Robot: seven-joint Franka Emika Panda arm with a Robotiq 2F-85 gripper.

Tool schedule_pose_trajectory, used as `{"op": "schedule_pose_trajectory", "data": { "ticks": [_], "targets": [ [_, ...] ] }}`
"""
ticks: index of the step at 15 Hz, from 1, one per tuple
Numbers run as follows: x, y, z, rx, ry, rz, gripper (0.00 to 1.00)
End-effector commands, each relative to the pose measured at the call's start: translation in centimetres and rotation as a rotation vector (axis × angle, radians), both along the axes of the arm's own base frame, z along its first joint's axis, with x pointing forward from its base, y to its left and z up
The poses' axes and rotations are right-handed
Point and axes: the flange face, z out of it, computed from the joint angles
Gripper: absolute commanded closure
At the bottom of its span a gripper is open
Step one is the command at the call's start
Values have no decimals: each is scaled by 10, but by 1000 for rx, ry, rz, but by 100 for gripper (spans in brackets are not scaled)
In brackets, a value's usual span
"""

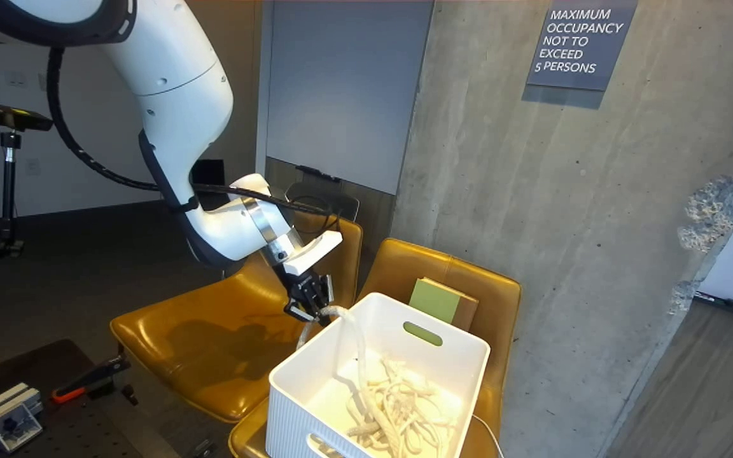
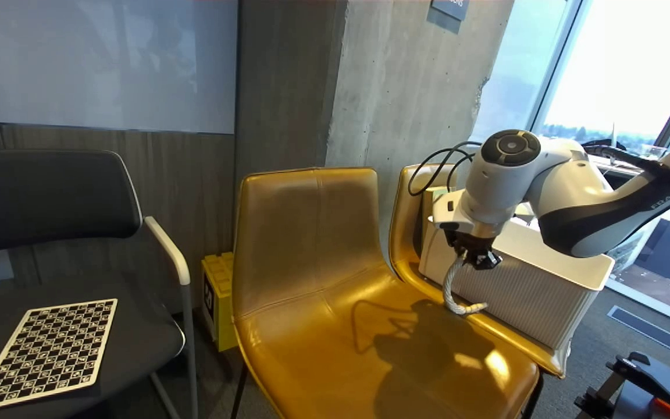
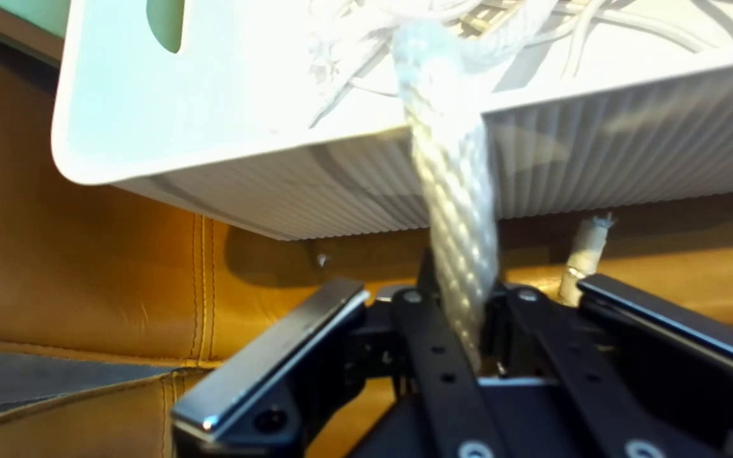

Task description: Remove the white cords from the chair and put them in the white basket

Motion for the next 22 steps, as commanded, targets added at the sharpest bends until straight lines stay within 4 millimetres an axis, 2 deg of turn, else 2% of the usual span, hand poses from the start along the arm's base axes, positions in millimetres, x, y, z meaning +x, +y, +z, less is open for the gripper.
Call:
{"op": "schedule_pose_trajectory", "data": {
  "ticks": [1, 5, 8, 11, 13, 15, 16, 18, 21, 22],
  "targets": [
    [-14, -7, 35, 99, -10, -80, 98],
    [-33, -9, 99, 313, 24, -191, 98],
    [-26, -20, 163, 466, -15, -264, 98],
    [-13, -57, 231, 570, -118, -342, 98],
    [-6, -92, 257, 570, -177, -383, 98],
    [-5, -131, 264, 539, -226, -426, 98],
    [-5, -148, 260, 529, -236, -448, 98],
    [-9, -181, 241, 512, -233, -502, 98],
    [-18, -217, 201, 498, -201, -581, 98],
    [-19, -226, 189, 496, -192, -602, 78]
  ]
}}
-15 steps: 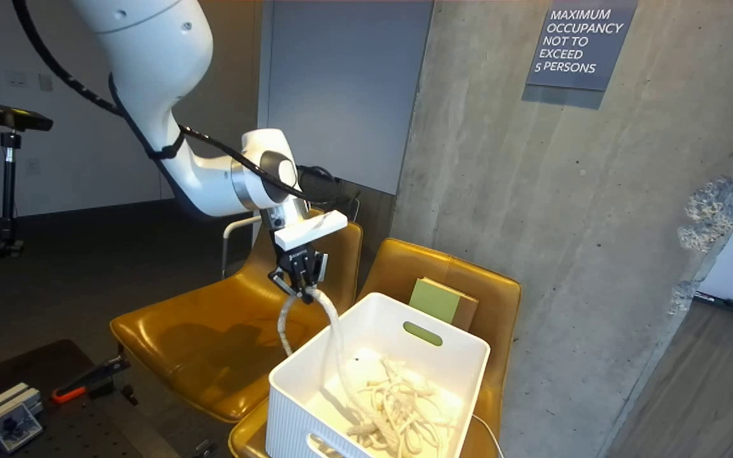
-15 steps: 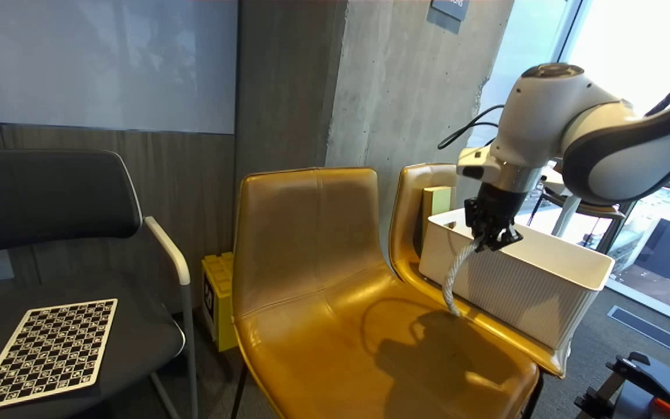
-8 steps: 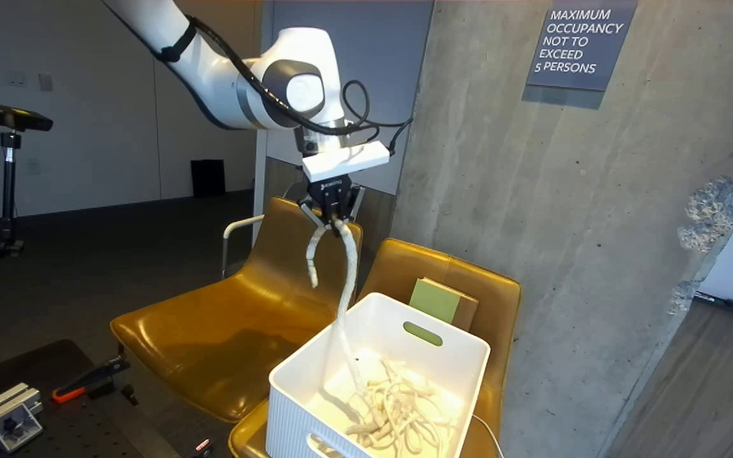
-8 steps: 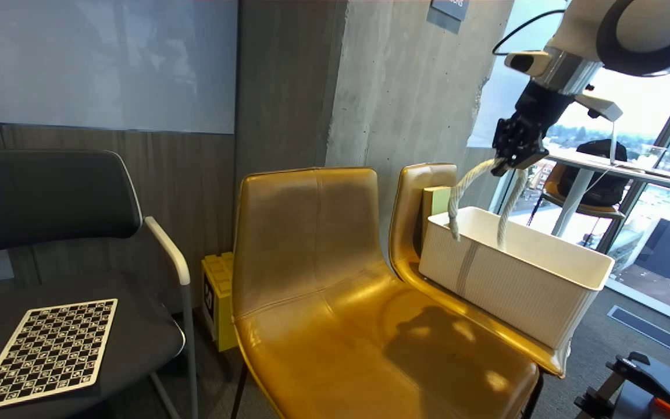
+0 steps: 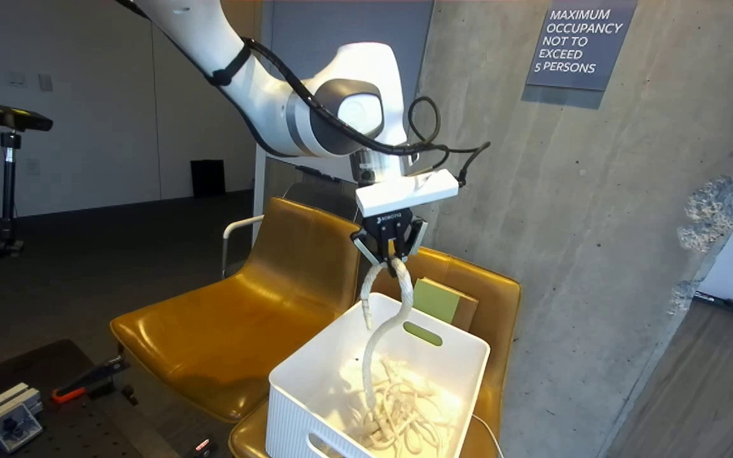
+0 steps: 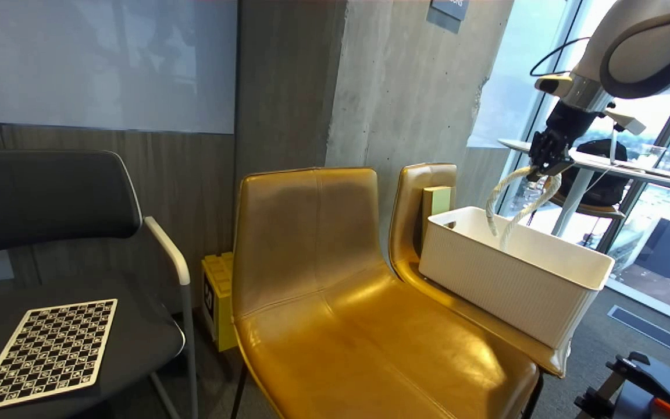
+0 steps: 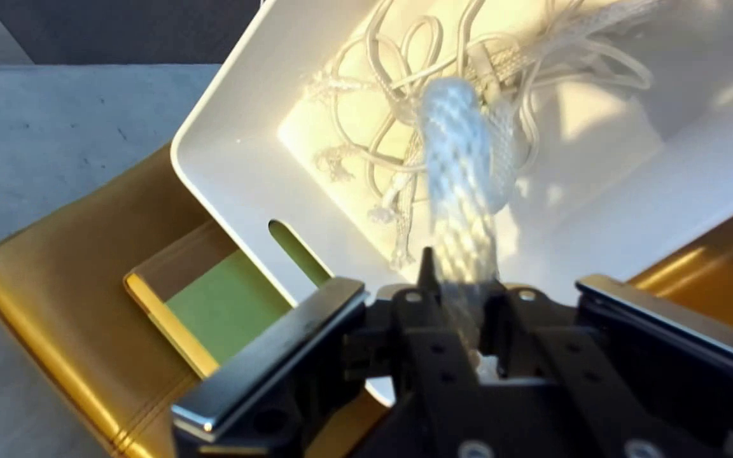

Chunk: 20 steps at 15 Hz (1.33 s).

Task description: Remove the white cords from the chair and put them in the white basket

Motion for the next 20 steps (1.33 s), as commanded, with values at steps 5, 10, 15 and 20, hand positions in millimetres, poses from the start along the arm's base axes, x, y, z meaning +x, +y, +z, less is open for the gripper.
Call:
{"op": "schedule_pose_trajectory", "data": {
  "ticks": [5, 10, 15, 20],
  "targets": [
    [-2, -48, -60, 22, 62, -84, 38],
    [-1, -44, -60, 42, 70, -79, 2],
    [-27, -20, -47, 243, 222, -99, 0],
    [-43, 5, -14, 423, 186, -87, 0]
  ]
}}
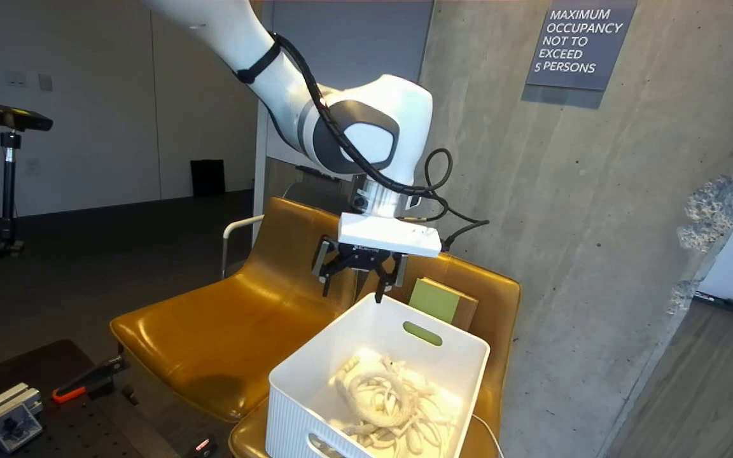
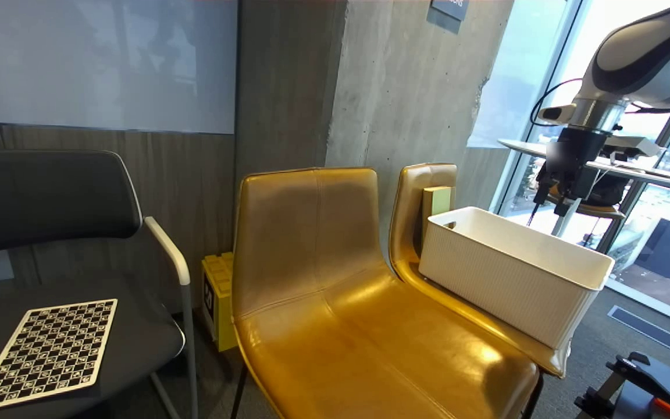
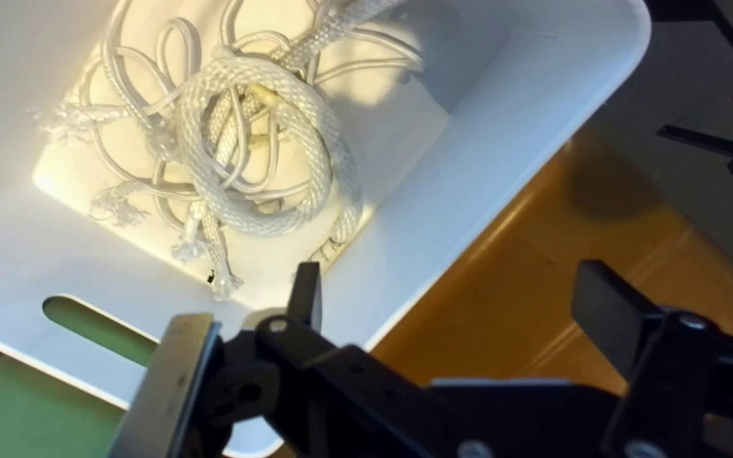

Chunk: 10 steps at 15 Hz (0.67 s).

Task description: Remove the white cords from the chair and put them in the white basket

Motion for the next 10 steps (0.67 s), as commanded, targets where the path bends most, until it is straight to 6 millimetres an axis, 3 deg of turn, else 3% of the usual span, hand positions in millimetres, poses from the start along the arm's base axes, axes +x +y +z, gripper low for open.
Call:
{"op": "schedule_pose_trajectory", "data": {
  "ticks": [1, 3, 5, 6, 8, 10],
  "targets": [
    [-25, 15, 30, 123, -55, 18, 0],
    [-46, 15, 37, 162, -86, 30, 0],
    [-80, 3, 39, 190, -114, 31, 0],
    [-41, 11, 31, 153, -76, 24, 0],
    [-66, 3, 34, 171, -86, 24, 0],
    [-75, 1, 36, 175, -90, 23, 0]
  ]
}}
